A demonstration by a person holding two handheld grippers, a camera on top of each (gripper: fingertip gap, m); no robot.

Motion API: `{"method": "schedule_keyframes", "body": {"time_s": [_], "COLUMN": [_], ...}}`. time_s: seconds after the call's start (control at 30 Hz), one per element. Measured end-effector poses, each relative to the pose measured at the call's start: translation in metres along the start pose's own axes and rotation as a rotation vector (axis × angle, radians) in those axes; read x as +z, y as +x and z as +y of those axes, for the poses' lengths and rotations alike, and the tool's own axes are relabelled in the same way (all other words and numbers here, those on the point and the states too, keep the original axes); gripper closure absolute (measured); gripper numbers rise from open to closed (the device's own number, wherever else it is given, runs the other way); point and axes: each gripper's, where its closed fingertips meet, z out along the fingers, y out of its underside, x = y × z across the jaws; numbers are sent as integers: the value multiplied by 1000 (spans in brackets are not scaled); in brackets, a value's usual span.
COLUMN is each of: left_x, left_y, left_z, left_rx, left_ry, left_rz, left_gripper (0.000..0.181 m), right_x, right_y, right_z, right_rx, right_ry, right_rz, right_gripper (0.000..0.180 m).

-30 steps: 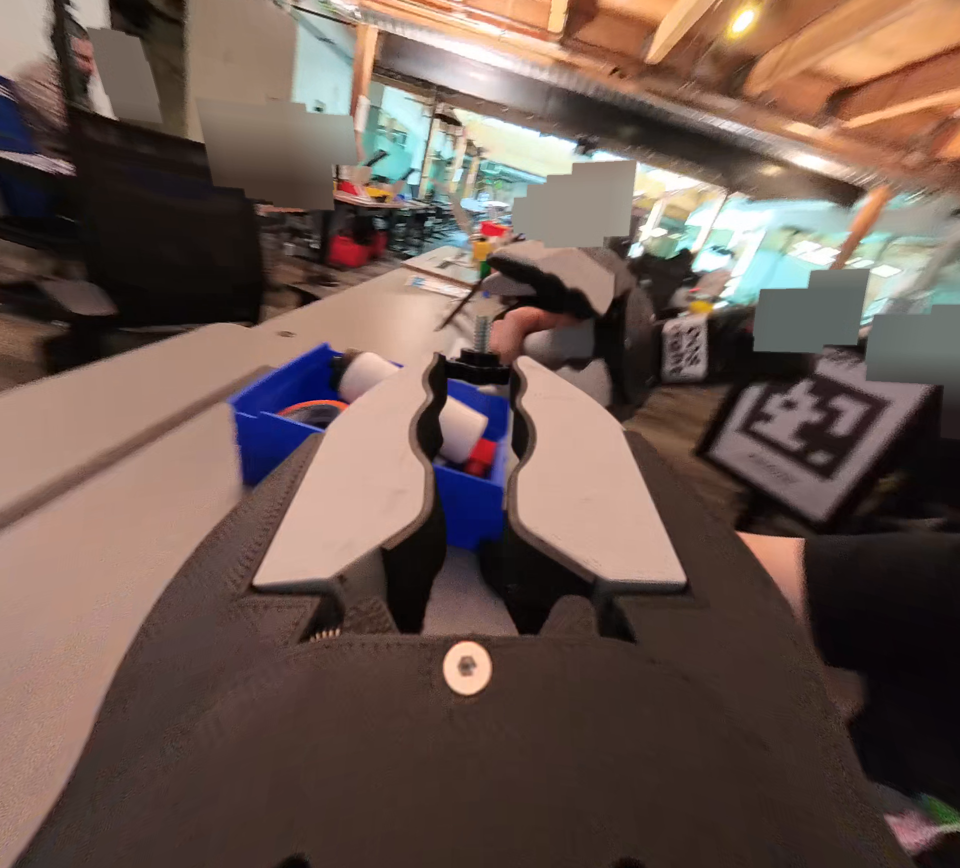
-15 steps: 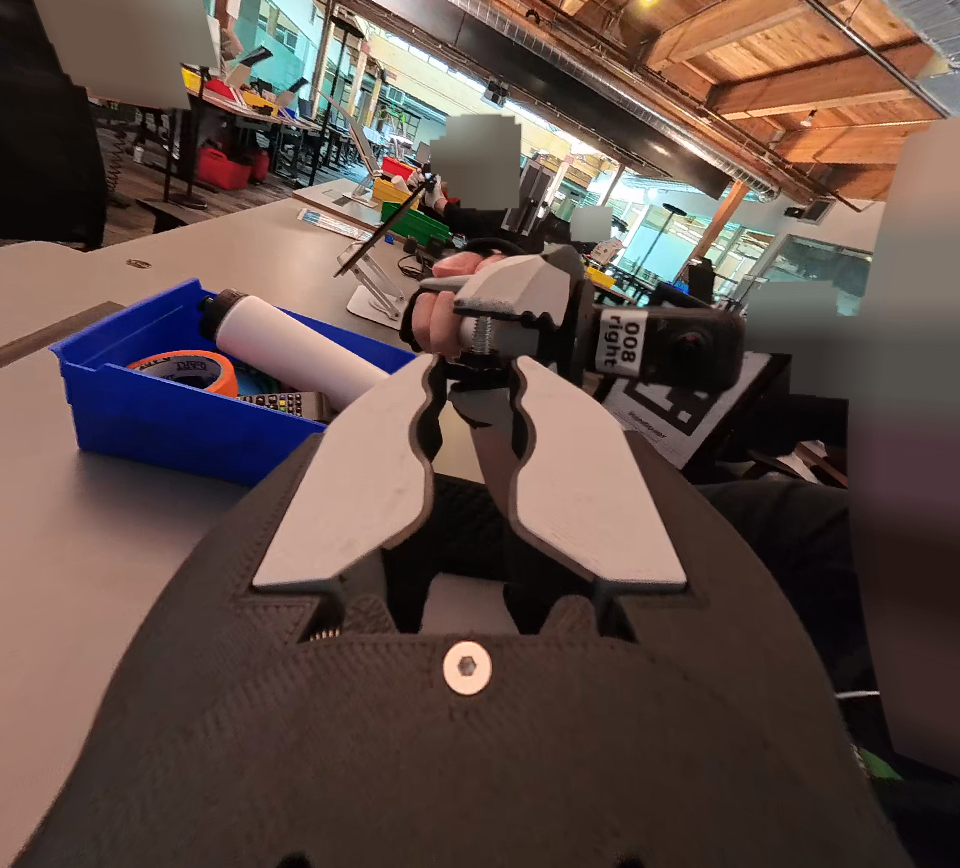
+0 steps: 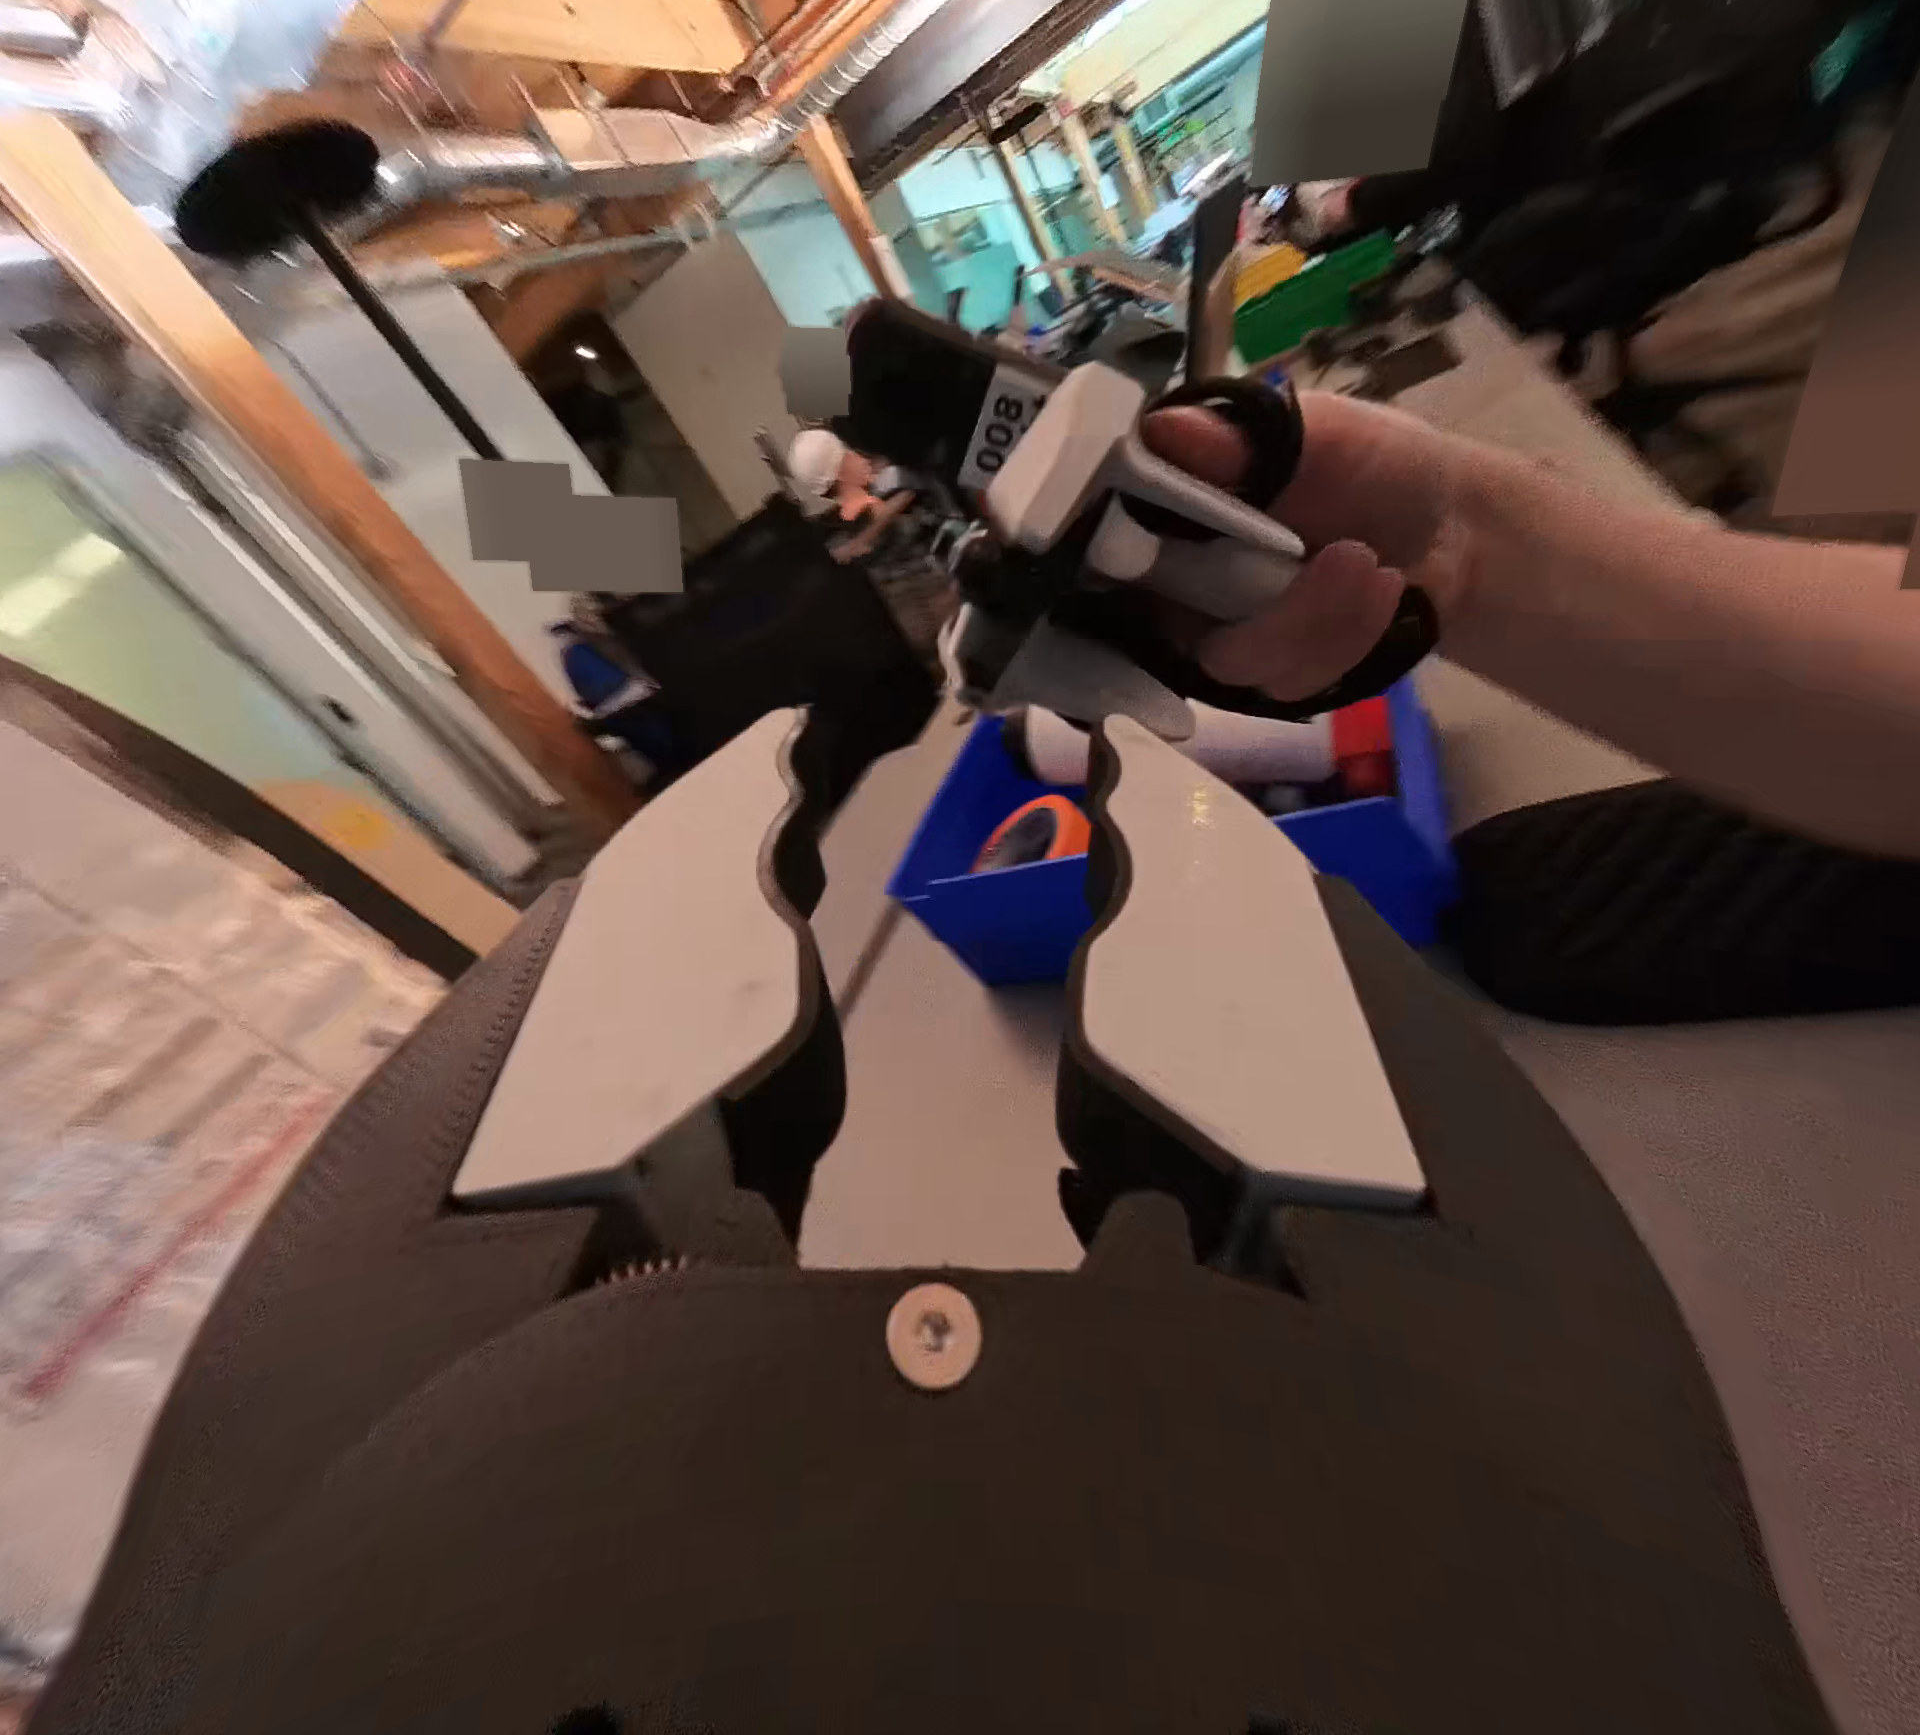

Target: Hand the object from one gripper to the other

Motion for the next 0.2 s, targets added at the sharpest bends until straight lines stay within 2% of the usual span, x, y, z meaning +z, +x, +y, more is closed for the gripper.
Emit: {"method": "schedule_keyframes", "body": {"time_s": [0.1,0.2], "left_x": [4,7], "left_y": [3,10], "left_z": [1,3], "left_rx": [100,49], "left_ry": [-38,-52], "left_rz": [-66,-22], "left_gripper": [148,154], "right_x": [5,10], "right_y": [8,14], "right_z": [10,15], "right_rx": [95,125], "right_ry": [-47,-68], "right_rz": [-20,-17], "right_gripper": [155,155]}}
